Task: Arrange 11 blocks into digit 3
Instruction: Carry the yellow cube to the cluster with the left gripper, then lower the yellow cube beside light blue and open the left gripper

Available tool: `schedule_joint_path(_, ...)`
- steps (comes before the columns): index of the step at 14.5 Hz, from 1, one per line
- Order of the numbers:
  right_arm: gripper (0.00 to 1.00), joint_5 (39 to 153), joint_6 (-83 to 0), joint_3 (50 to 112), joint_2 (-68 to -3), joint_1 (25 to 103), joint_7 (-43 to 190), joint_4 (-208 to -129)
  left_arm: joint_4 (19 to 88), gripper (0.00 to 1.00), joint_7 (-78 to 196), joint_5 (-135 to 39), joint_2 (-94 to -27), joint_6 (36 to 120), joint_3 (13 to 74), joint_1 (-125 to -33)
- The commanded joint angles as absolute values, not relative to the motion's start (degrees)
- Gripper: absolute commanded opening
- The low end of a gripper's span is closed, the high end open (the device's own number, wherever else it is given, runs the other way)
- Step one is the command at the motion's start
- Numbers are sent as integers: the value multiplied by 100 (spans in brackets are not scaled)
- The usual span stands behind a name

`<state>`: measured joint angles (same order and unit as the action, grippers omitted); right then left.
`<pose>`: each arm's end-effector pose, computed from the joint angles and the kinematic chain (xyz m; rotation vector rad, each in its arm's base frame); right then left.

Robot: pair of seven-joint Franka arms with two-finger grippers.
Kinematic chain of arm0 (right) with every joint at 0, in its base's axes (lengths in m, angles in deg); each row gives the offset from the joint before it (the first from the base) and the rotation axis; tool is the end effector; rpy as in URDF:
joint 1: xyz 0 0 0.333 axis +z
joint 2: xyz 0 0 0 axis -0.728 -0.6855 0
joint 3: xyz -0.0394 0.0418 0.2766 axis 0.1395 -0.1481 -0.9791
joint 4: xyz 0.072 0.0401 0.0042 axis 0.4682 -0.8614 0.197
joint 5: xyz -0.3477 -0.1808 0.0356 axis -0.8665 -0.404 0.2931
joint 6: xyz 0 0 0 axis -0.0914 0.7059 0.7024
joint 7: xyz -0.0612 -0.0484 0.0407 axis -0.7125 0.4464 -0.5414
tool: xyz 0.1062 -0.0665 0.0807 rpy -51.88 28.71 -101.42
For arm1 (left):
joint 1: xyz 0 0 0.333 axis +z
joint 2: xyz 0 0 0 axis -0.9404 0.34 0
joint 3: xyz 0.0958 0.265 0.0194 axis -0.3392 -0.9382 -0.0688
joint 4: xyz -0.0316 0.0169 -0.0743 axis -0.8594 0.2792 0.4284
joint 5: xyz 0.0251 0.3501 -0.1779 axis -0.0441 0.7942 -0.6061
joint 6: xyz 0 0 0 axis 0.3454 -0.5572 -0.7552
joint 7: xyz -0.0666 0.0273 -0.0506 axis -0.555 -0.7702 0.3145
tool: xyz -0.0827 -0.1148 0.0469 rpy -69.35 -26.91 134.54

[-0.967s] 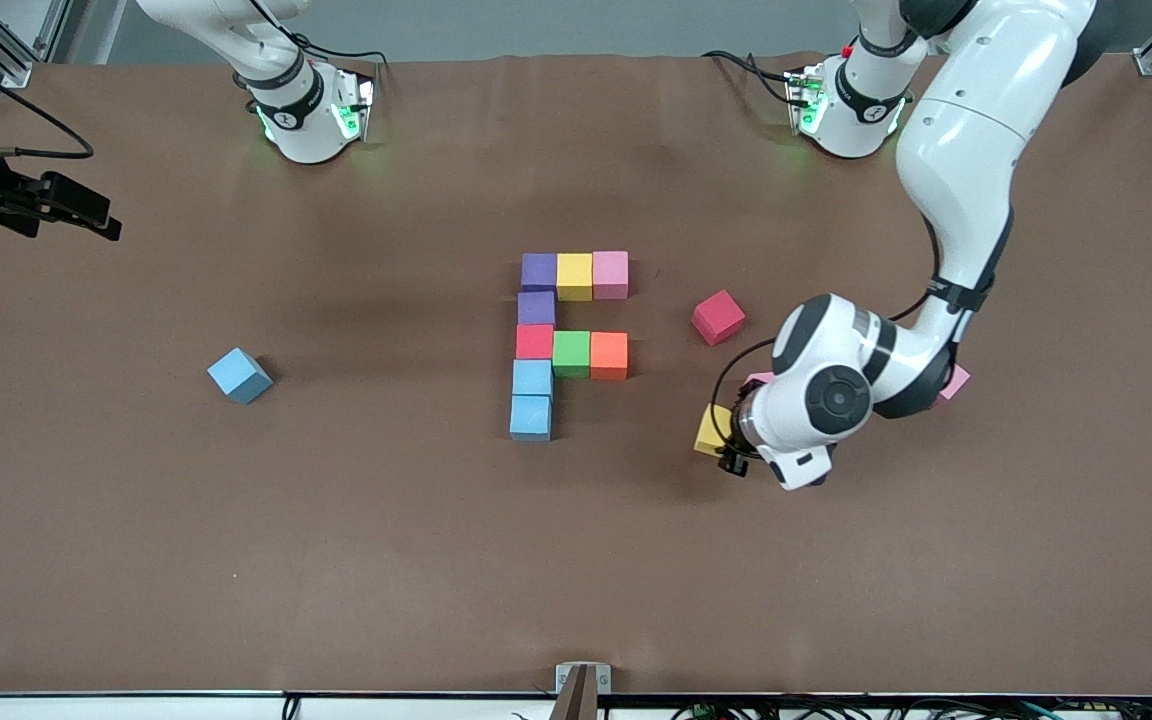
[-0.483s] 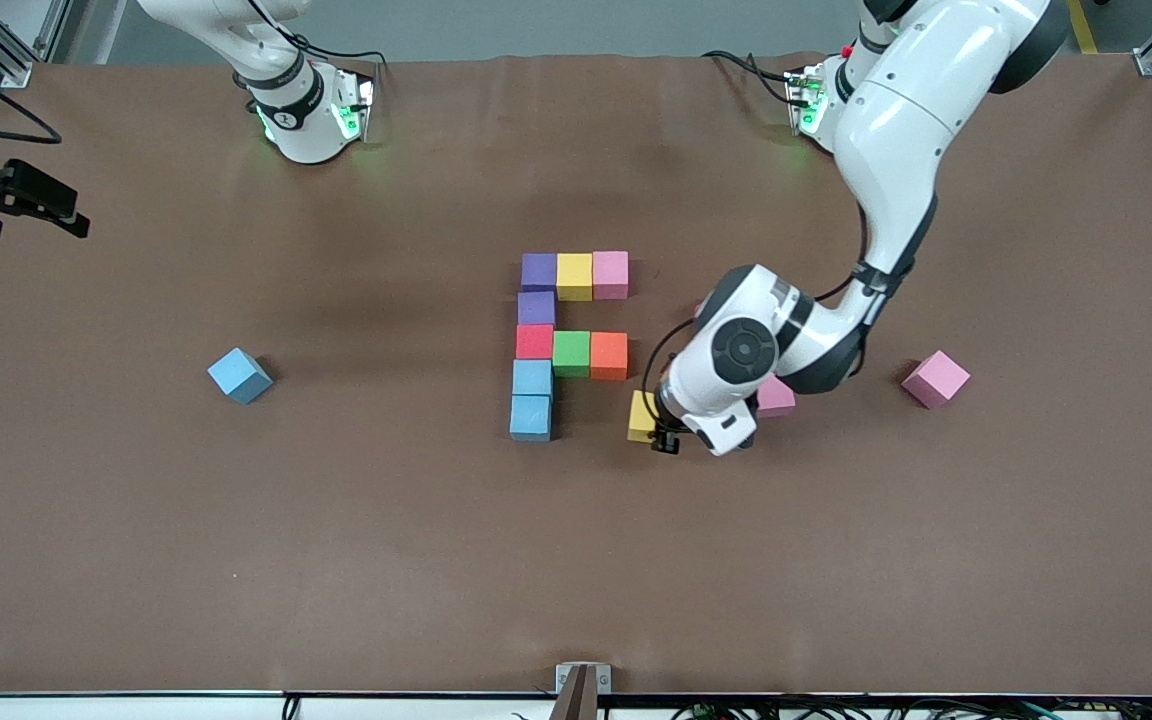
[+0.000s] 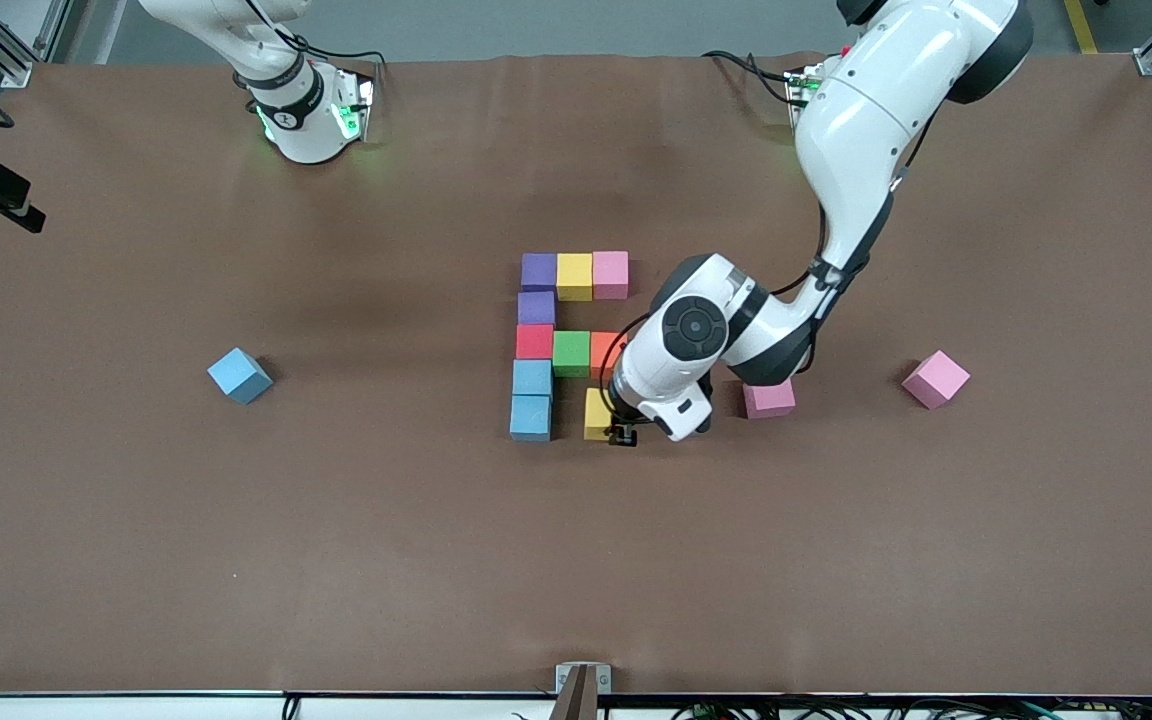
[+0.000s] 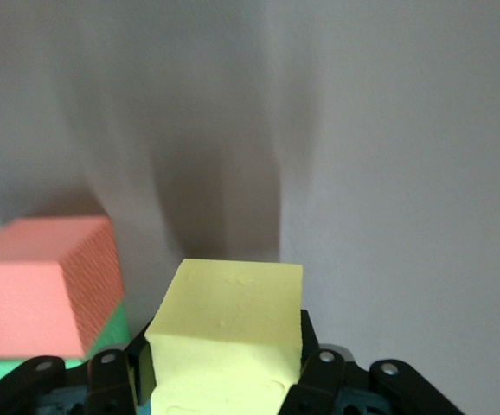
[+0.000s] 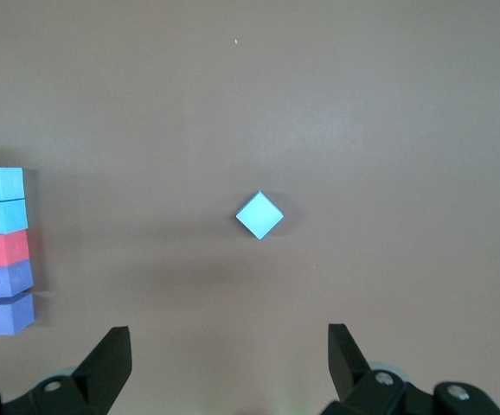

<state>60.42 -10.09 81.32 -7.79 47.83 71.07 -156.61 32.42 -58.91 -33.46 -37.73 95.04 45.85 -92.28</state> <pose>0.5236 -0.0410 0.6013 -3.1135 0.0443 -0.0269 0.5710 -0.4602 0.1823 2.1521 2.0123 -0.2340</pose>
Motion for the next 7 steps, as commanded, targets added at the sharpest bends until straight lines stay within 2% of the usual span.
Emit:
schedule_joint_path(1,100,6023,-948,8038,-998,4673,7170,-15392,2602,15,-5921,-3411,-3341,9544,4494,-9464)
schedule_joint_path(7,100,6040,-983,7775,-1033,4523,7135,-15383,2478,15,-5894,-3411,-3086,9755,4503,-9614)
